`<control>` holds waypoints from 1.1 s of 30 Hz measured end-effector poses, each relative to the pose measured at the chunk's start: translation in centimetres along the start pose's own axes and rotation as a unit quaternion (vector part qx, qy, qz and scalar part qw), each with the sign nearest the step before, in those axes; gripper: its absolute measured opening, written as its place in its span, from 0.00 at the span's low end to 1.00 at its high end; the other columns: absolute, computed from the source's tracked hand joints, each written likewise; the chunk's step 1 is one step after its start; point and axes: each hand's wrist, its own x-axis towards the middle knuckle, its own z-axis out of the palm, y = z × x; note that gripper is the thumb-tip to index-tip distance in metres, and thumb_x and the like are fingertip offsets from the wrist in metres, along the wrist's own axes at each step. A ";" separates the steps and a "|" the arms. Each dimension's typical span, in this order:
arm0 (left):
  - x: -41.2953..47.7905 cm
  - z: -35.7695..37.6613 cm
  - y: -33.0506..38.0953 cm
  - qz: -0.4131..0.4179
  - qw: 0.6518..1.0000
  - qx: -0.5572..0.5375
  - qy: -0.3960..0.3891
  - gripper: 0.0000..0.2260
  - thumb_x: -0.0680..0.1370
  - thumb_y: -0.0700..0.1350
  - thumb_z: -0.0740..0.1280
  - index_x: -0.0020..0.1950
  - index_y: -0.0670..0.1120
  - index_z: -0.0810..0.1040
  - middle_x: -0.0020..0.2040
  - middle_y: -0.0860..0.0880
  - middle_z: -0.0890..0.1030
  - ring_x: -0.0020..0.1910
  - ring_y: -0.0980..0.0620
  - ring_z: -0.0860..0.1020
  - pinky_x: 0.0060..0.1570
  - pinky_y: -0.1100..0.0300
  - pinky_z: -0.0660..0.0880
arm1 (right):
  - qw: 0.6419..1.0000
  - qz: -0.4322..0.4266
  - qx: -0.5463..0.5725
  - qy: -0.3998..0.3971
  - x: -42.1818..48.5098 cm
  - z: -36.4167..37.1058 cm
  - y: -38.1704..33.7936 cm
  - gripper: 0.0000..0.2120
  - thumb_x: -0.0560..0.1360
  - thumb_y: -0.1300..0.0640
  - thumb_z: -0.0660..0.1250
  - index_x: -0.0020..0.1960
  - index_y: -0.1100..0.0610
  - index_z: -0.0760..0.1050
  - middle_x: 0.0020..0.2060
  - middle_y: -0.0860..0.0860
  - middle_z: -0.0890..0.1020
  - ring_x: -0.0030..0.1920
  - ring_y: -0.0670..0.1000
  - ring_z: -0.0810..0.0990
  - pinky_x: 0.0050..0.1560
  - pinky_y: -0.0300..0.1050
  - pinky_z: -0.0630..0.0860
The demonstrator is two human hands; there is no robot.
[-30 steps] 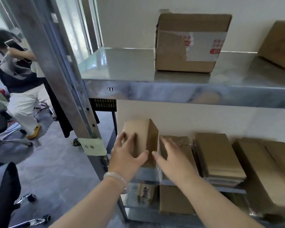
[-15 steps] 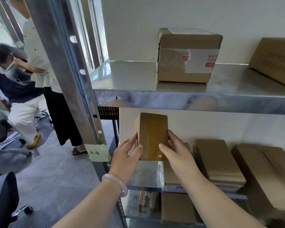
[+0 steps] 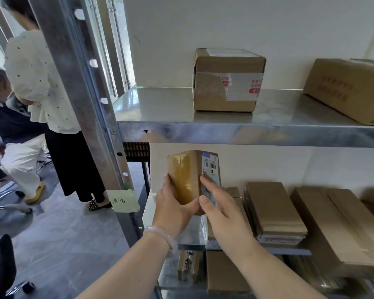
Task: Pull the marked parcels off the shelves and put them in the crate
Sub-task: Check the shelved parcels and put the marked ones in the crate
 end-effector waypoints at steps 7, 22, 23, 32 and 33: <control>-0.8 0.4 0.4 -0.004 0.991 -0.123 -0.059 0.34 0.72 0.50 0.75 0.70 0.69 0.61 0.63 0.57 0.76 0.53 0.66 0.79 0.41 0.70 0.77 | 0.994 0.019 -0.006 0.109 0.0 -4.2 0.6 0.23 0.78 0.51 0.66 0.65 0.28 0.64 0.68 0.33 0.66 0.66 0.30 0.64 0.62 0.28 0.65; -6.4 17.5 8.4 0.017 0.955 -0.140 -0.262 0.30 0.69 0.49 0.79 0.63 0.68 0.69 0.50 0.68 0.82 0.51 0.64 0.82 0.48 0.66 0.79 | 0.955 0.059 -0.018 0.292 -13.6 -19.6 1.6 0.26 0.77 0.58 0.68 0.70 0.39 0.66 0.63 0.35 0.74 0.61 0.33 0.74 0.56 0.32 0.74; -7.6 19.7 9.2 0.016 0.947 -0.147 -0.285 0.30 0.68 0.48 0.79 0.63 0.68 0.70 0.51 0.67 0.82 0.53 0.59 0.82 0.51 0.59 0.79 | 0.947 0.061 -0.052 0.310 -15.4 -21.7 1.8 0.28 0.76 0.57 0.70 0.69 0.37 0.65 0.64 0.33 0.73 0.63 0.35 0.73 0.61 0.38 0.74; -22.0 39.3 15.8 0.052 0.838 -0.152 -0.521 0.33 0.71 0.41 0.77 0.68 0.65 0.69 0.55 0.58 0.84 0.56 0.55 0.82 0.56 0.54 0.79 | 0.830 0.200 -0.317 0.412 -37.1 -36.4 1.1 0.46 0.60 0.28 0.69 0.70 0.25 0.47 0.72 0.25 0.48 0.71 0.27 0.45 0.70 0.40 0.53; -24.1 41.0 16.4 0.054 0.821 -0.148 -0.548 0.33 0.70 0.41 0.78 0.68 0.65 0.70 0.56 0.59 0.84 0.58 0.55 0.81 0.58 0.53 0.78 | 0.813 0.223 -0.324 0.429 -39.7 -36.9 0.9 0.48 0.60 0.28 0.70 0.71 0.25 0.46 0.73 0.26 0.47 0.72 0.29 0.44 0.71 0.41 0.54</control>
